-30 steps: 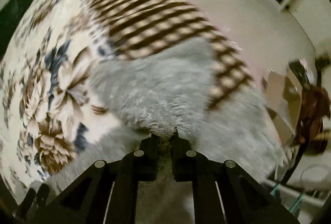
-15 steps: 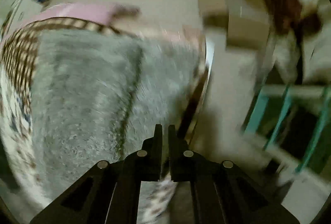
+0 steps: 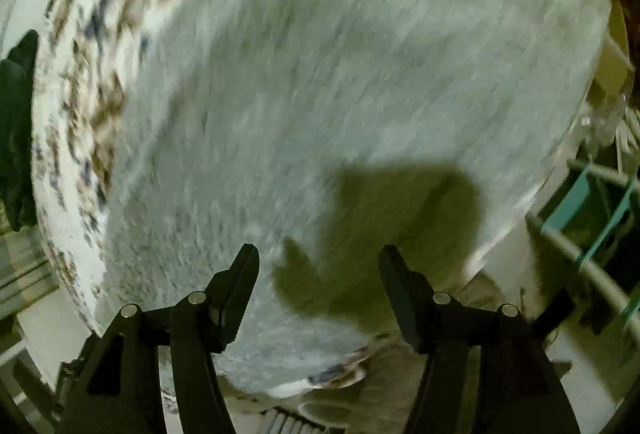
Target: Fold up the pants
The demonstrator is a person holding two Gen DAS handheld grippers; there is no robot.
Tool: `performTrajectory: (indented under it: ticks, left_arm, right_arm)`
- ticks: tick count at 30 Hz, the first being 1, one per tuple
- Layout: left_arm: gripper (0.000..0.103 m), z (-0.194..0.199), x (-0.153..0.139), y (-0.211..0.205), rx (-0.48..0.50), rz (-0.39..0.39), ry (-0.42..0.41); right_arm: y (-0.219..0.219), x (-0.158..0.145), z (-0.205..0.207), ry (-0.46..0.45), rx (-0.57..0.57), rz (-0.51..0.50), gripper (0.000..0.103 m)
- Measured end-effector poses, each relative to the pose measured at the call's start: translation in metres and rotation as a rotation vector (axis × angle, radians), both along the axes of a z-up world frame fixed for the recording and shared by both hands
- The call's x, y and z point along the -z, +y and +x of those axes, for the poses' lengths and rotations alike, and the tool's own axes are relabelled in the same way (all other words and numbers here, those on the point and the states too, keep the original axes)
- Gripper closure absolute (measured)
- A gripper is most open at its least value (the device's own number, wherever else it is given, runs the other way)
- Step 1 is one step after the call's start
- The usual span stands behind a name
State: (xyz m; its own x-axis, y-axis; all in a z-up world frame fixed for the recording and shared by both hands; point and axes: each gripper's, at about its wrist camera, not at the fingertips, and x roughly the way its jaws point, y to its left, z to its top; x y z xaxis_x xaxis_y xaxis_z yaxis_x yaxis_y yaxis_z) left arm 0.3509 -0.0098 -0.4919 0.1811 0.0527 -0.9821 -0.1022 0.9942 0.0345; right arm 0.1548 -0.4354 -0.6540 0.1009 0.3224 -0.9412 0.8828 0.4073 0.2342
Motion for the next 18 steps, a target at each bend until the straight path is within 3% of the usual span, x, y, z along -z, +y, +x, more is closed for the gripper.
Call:
performTrajectory:
  ticks: [4,9,10,11,13,15,18]
  left_arm:
    - [0.032,0.037,0.009,0.049,-0.111,-0.038,-0.007]
    - [0.033,0.072,0.039,0.069,-0.161,-0.099,0.053]
    - [0.040,0.075,0.047,0.070,-0.156,-0.112,0.067]
    - [0.064,0.076,0.052,0.070,-0.150,-0.129,0.079]
    - [0.098,0.076,0.066,0.075,-0.149,-0.163,0.108]
    - [0.099,0.069,0.062,0.085,-0.153,-0.213,0.064]
    - [0.100,0.050,0.033,0.103,-0.143,-0.250,-0.043]
  right_arm:
    - [0.041,0.025,-0.008,0.061,0.076,0.025,0.038]
    - [0.069,0.038,-0.016,0.094,0.096,0.023,0.038]
    - [0.072,0.038,-0.016,0.096,0.095,0.016,0.038]
    - [0.075,0.038,-0.015,0.097,0.090,0.008,0.038]
    - [0.087,0.037,-0.009,0.102,0.072,-0.016,0.038]
    - [0.099,0.033,-0.001,0.103,0.058,-0.027,0.038]
    - [0.103,0.024,0.004,0.103,0.035,-0.045,0.038]
